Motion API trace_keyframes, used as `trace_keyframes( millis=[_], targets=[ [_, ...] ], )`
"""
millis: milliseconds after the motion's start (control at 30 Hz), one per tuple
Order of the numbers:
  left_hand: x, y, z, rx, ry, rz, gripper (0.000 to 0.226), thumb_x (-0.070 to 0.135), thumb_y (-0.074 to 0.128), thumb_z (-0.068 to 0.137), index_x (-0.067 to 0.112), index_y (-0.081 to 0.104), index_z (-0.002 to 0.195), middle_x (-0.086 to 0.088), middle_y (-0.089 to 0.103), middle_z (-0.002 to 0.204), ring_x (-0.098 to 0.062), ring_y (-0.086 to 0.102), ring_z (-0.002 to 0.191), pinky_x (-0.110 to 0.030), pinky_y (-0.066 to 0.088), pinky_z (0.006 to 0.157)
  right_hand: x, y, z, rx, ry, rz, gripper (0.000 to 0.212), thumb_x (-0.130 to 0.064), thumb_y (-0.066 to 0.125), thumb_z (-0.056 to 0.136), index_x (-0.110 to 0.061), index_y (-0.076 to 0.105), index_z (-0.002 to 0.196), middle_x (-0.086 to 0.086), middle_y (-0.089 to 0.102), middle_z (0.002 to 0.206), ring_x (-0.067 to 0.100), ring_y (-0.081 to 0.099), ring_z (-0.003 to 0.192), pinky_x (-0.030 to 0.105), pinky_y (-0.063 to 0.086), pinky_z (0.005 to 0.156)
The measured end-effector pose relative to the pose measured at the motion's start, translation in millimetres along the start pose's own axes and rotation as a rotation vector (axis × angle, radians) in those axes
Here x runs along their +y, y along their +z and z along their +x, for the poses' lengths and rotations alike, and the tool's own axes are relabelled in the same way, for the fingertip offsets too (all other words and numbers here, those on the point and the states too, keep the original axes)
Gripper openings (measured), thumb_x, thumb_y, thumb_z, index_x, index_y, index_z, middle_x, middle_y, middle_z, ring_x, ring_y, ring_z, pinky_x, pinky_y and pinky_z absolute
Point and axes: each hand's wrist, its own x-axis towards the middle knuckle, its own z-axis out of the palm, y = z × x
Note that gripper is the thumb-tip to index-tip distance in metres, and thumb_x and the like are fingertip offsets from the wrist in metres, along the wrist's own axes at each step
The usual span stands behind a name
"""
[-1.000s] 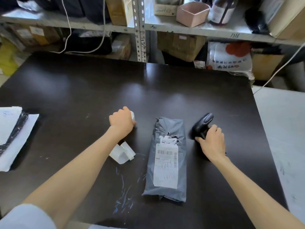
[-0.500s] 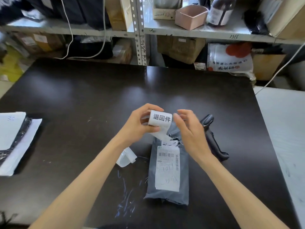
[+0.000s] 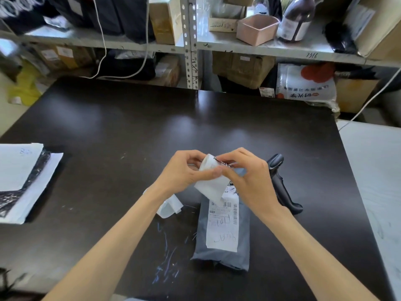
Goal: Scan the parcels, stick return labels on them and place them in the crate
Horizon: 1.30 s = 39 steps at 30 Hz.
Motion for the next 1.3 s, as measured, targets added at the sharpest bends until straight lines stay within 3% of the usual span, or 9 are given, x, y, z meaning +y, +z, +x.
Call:
trace_keyframes(
  millis=[133,267,367,533,633,700,933,1133,1300],
  targets=[
    [0,-5,1,0.020,-0.040,0.072,0.054,0.068,0.082,0.052,0.020,0.074,0.076,-0.019,0.067,0.074,-0.020,0.056,0.060,-0.039,0.042,0.060,1,-7,2,-0.093,-0.041,0.042,0.022,-0.020,0.073,0.083,-0.007,0.076,0.101,0.001,0.070,0.086,0.012,0.066,0.077,0.024,0.055,0.071],
    [0,-9,2,0.005,-0.065,0.031,0.043,0.061,0.078,0.052,0.021,0.071,0.066,-0.006,0.066,0.060,-0.016,0.055,0.056,-0.034,0.040,0.058,4,-9,-3,-0.145,-0.021,0.118,0.038,-0.024,0.078,0.074,-0.007,0.074,0.108,-0.003,0.068,0.088,0.010,0.066,0.080,0.018,0.055,0.074],
    [-2,-8,3,-0.012,-0.060,0.072,0.041,0.060,0.080,0.047,0.025,0.068,0.063,0.001,0.066,0.059,-0.011,0.055,0.054,-0.025,0.041,0.053,4,-5,-4,-0.116,0.019,0.170,0.027,-0.010,0.079,0.076,-0.009,0.076,0.103,-0.004,0.068,0.083,0.008,0.065,0.076,0.017,0.052,0.070],
    [-5,-11,4,-0.039,-0.019,0.084,0.042,0.057,0.087,0.044,0.026,0.068,0.065,0.000,0.070,0.066,-0.011,0.063,0.060,-0.028,0.049,0.059,5,-7,1,-0.086,0.098,0.266,0.014,0.000,0.072,0.083,-0.009,0.078,0.091,-0.007,0.067,0.073,0.006,0.062,0.069,0.020,0.047,0.065],
    [-4,-11,5,-0.038,-0.012,0.057,0.042,0.056,0.087,0.046,0.024,0.067,0.065,-0.004,0.070,0.068,-0.014,0.064,0.062,-0.032,0.050,0.061,1,-10,1,-0.073,0.045,0.189,0.008,-0.010,0.074,0.083,-0.012,0.078,0.090,-0.005,0.070,0.078,0.011,0.067,0.073,0.025,0.054,0.067],
    [-2,-11,4,-0.042,-0.015,0.057,0.040,0.056,0.085,0.045,0.026,0.065,0.061,0.000,0.068,0.062,-0.011,0.061,0.058,-0.027,0.047,0.056,-2,-8,1,-0.062,0.007,0.147,0.010,-0.017,0.077,0.080,-0.013,0.078,0.089,-0.003,0.071,0.080,0.013,0.068,0.074,0.027,0.056,0.067],
    [3,-11,2,-0.052,-0.016,0.065,0.049,0.061,0.081,0.049,0.019,0.058,0.058,0.006,0.060,0.051,-0.006,0.051,0.044,-0.017,0.039,0.046,-3,-4,-1,-0.039,-0.090,0.079,0.009,-0.012,0.070,0.086,-0.005,0.074,0.082,0.000,0.066,0.074,0.012,0.060,0.067,0.030,0.050,0.059],
    [5,-13,-1,-0.051,0.039,0.067,0.043,0.051,0.084,0.058,0.016,0.072,0.079,-0.006,0.073,0.079,-0.028,0.070,0.076,-0.031,0.054,0.065,0,-5,2,-0.065,-0.011,0.177,0.012,-0.008,0.070,0.087,-0.003,0.069,0.076,0.003,0.064,0.070,0.018,0.060,0.065,0.036,0.050,0.059],
    [2,-20,-2,-0.141,0.075,0.090,0.031,0.022,0.088,0.068,0.021,0.073,0.096,0.002,0.074,0.092,-0.019,0.071,0.085,-0.035,0.060,0.079,6,-6,8,-0.011,0.097,0.251,0.016,-0.010,0.068,0.088,-0.016,0.068,0.074,-0.007,0.066,0.067,0.011,0.063,0.064,0.024,0.050,0.057]
  ],
)
